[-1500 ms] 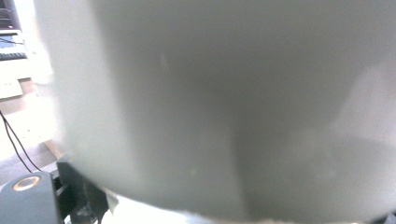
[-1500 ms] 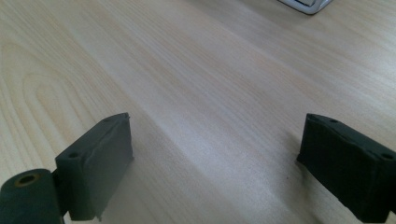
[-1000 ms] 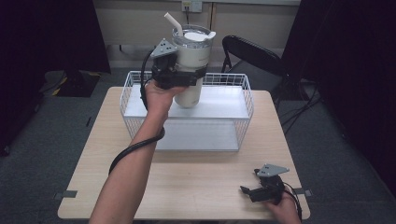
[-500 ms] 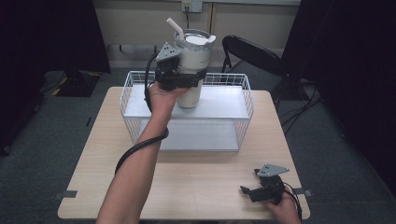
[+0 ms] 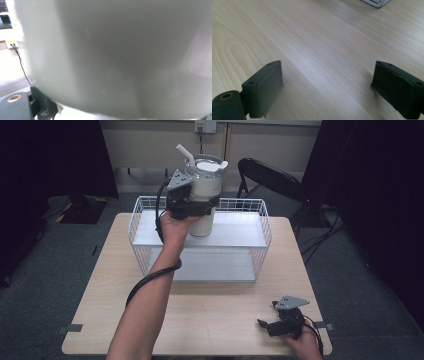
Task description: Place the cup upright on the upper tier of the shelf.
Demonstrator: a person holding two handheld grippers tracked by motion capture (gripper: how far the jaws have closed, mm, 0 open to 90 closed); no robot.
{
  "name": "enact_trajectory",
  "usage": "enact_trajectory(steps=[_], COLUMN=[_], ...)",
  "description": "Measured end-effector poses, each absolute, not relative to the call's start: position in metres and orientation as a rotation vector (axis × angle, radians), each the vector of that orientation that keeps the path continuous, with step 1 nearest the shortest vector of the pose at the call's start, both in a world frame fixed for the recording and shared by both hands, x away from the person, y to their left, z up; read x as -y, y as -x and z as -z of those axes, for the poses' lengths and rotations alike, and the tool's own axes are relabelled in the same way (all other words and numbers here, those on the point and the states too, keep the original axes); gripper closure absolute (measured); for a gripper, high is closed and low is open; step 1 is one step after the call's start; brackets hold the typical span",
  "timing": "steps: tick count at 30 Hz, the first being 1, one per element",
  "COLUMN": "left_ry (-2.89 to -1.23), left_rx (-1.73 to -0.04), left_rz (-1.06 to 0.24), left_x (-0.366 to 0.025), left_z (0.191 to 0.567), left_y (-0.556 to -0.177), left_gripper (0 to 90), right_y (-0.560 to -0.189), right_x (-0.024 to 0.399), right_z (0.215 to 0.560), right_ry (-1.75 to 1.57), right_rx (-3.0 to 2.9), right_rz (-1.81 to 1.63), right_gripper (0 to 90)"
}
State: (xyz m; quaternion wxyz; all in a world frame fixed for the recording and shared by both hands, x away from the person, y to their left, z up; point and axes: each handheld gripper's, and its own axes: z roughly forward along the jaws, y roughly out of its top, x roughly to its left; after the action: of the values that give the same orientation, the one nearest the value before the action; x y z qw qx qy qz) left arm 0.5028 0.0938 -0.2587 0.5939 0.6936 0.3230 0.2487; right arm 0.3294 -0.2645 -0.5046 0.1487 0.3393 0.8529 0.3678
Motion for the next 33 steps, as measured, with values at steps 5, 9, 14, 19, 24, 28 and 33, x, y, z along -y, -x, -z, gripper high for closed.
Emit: enact_trajectory(steps=[5, 9, 14, 19, 24, 28, 33], left_ry=[-1.586, -1.588, -1.584, -1.593, -1.609, -1.612, -1.619], left_rx=[-0.736, -0.715, -0.693, -0.701, -0.705, -0.713, -0.711], left_rz=[-0.577, -0.579, -0.593, -0.596, -0.597, -0.599, -0.613], left_x=[-0.097, -0.102, -0.106, -0.105, -0.106, -0.106, -0.107], left_z=[0.263, 0.265, 0.268, 0.267, 0.266, 0.265, 0.266], left_y=[-0.502, -0.498, -0.492, -0.492, -0.491, -0.489, -0.486], left_gripper=[9.4, 9.4, 9.4, 9.4, 9.4, 9.3, 9.4], right_y=[-0.329, -0.329, -0.329, -0.329, -0.329, -0.329, -0.328], right_x=[0.265, 0.265, 0.265, 0.265, 0.265, 0.265, 0.265], right_z=[0.505, 0.505, 0.504, 0.505, 0.505, 0.505, 0.505], right_ry=[-0.976, -0.976, -0.975, -0.975, -0.975, -0.976, -0.977], right_rx=[-2.452, -2.452, -2.453, -2.453, -2.453, -2.454, -2.452], right_rz=[-1.058, -1.058, -1.058, -1.059, -1.059, -1.059, -1.059], right_gripper=[8.9, 8.9, 9.0, 8.9, 8.9, 8.9, 8.9])
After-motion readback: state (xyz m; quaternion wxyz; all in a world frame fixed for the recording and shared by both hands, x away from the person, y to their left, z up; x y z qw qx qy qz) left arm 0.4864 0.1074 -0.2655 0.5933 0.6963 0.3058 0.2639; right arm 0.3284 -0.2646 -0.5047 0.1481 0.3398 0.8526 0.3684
